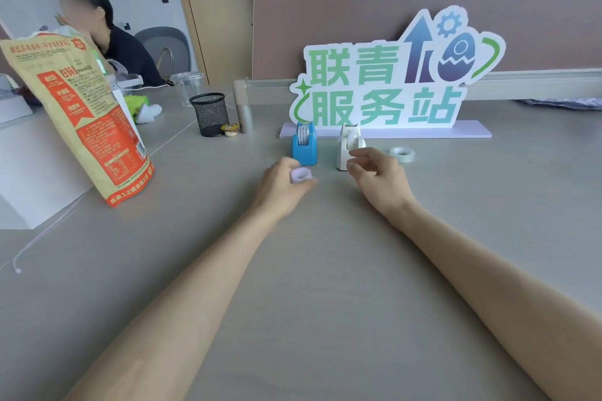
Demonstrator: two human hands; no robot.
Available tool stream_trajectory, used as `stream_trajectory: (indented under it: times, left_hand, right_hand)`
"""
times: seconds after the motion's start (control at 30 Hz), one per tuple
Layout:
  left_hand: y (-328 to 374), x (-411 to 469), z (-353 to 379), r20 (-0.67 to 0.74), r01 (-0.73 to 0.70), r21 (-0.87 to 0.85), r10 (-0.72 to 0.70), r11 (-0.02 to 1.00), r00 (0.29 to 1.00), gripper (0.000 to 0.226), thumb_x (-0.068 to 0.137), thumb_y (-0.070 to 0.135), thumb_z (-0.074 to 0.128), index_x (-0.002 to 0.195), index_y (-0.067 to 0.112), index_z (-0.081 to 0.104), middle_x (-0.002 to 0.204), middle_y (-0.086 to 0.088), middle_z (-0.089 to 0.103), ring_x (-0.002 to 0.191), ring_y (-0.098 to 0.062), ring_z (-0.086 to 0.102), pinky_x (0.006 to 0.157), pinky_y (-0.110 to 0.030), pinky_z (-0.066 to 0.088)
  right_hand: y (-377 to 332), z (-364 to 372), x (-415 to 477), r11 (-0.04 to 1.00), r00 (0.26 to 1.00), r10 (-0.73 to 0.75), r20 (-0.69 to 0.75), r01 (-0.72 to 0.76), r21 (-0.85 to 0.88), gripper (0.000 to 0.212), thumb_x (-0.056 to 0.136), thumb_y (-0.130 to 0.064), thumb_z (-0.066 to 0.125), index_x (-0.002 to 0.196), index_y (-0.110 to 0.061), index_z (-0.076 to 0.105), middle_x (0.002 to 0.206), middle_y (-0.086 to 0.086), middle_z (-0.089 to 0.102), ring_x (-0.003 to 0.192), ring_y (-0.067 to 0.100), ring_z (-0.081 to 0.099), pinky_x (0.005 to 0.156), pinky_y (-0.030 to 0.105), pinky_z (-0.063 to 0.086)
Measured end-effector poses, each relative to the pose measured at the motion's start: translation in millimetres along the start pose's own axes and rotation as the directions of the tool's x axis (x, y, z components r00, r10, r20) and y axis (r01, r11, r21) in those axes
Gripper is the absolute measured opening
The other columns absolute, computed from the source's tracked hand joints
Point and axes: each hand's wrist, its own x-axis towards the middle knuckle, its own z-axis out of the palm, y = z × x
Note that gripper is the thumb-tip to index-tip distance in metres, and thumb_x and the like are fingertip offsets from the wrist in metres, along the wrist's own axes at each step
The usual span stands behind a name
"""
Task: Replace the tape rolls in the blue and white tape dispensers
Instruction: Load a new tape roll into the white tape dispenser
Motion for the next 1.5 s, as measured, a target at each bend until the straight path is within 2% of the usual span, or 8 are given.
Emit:
stream_trajectory:
  times: [0.13,0.27,0.47,0.7,1.13,1.23,1.37,1.5]
  left_hand:
    - [-21.4,41.1,-12.0,-0.141,0.148,0.057,-0.139,0.987,0.980,0.044,0.082,0.029,0.065,0.119,0.013,0.049,0.117,-0.007,0.064,0.106,-0.030,0.058,0.080,-0.033,0.047]
    - [-29.1,76.0,-6.0,-0.113,0.196,0.254,-0.172,0.947,0.979,0.050,0.087,0.033,0.056,0.132,0.019,0.043,0.130,-0.007,0.059,0.114,-0.033,0.057,0.088,-0.035,0.048]
    - [-32.9,98.3,-0.2,-0.031,0.163,0.322,-0.162,0.933,0.986,0.056,0.095,0.024,0.045,0.145,0.013,0.024,0.149,-0.003,0.043,0.129,-0.030,0.047,0.100,-0.038,0.043]
    - [-34.2,68.7,-6.8,-0.022,0.178,0.270,-0.179,0.946,0.984,0.082,0.093,0.032,0.052,0.151,0.010,-0.002,0.158,-0.004,0.026,0.137,-0.029,0.039,0.104,-0.045,0.041]
    - [-11.5,-29.8,-13.3,0.154,-0.165,0.409,0.110,0.898,0.982,0.035,0.098,0.025,0.039,0.130,0.017,0.050,0.140,0.001,0.048,0.130,-0.019,0.044,0.105,-0.031,0.036]
    - [-9.4,-36.1,-14.9,0.154,-0.161,0.314,0.117,0.936,0.981,0.038,0.095,0.026,0.047,0.133,0.020,0.046,0.141,0.004,0.050,0.129,-0.016,0.047,0.105,-0.031,0.038]
    - [8.1,-43.1,-17.1,-0.051,-0.229,-0.149,0.224,0.962,0.973,0.044,0.090,0.011,0.055,0.132,0.019,0.046,0.124,0.007,0.059,0.108,-0.011,0.057,0.094,-0.029,0.047]
    - [20.3,-52.6,-17.8,0.191,-0.142,-0.310,0.208,0.940,0.959,0.051,0.086,0.035,0.056,0.135,0.028,0.044,0.130,0.015,0.057,0.115,0.001,0.054,0.099,-0.022,0.039]
  right_hand:
    - [8.3,8.7,20.6,0.986,0.995,-0.048,-0.083,0.034,-0.166,0.059,0.083,-0.031,0.068,0.137,-0.020,0.047,0.142,0.007,0.040,0.132,0.024,0.038,0.108,0.032,0.035]
    - [8.4,18.8,40.7,0.977,0.997,0.083,-0.006,-0.082,-0.195,0.083,0.083,-0.038,0.069,0.150,-0.024,0.022,0.153,0.012,0.022,0.138,0.030,0.034,0.109,0.035,0.032]
    - [11.9,27.3,56.4,0.950,0.999,0.051,-0.014,-0.053,-0.308,0.061,0.089,-0.036,0.062,0.141,-0.023,0.032,0.129,0.016,0.049,0.112,0.037,0.052,0.083,0.032,0.037]
    - [13.4,29.2,52.7,0.947,1.000,0.019,-0.011,-0.021,-0.319,0.047,0.092,-0.030,0.057,0.131,-0.016,0.035,0.123,0.018,0.050,0.107,0.038,0.054,0.079,0.033,0.036]
    - [6.8,3.5,2.9,0.966,0.997,0.001,0.072,0.018,-0.258,0.046,0.089,-0.037,0.059,0.128,-0.020,0.041,0.112,0.011,0.055,0.104,0.033,0.056,0.083,0.031,0.039]
    - [1.8,-20.8,-27.0,0.982,0.986,0.001,0.164,0.030,-0.189,0.052,0.081,-0.038,0.068,0.126,-0.033,0.045,0.107,-0.001,0.059,0.096,0.021,0.057,0.080,0.027,0.042]
    - [-2.5,-43.9,-49.2,0.996,0.948,-0.007,0.318,0.035,-0.080,0.047,0.066,-0.026,0.070,0.107,-0.040,0.050,0.093,-0.003,0.064,0.081,0.019,0.061,0.069,0.030,0.051]
    - [-2.8,-48.1,-49.8,0.998,0.918,-0.059,0.393,0.047,0.040,0.044,0.056,-0.008,0.052,0.091,-0.036,0.053,0.080,-0.006,0.058,0.069,0.013,0.052,0.056,0.026,0.042]
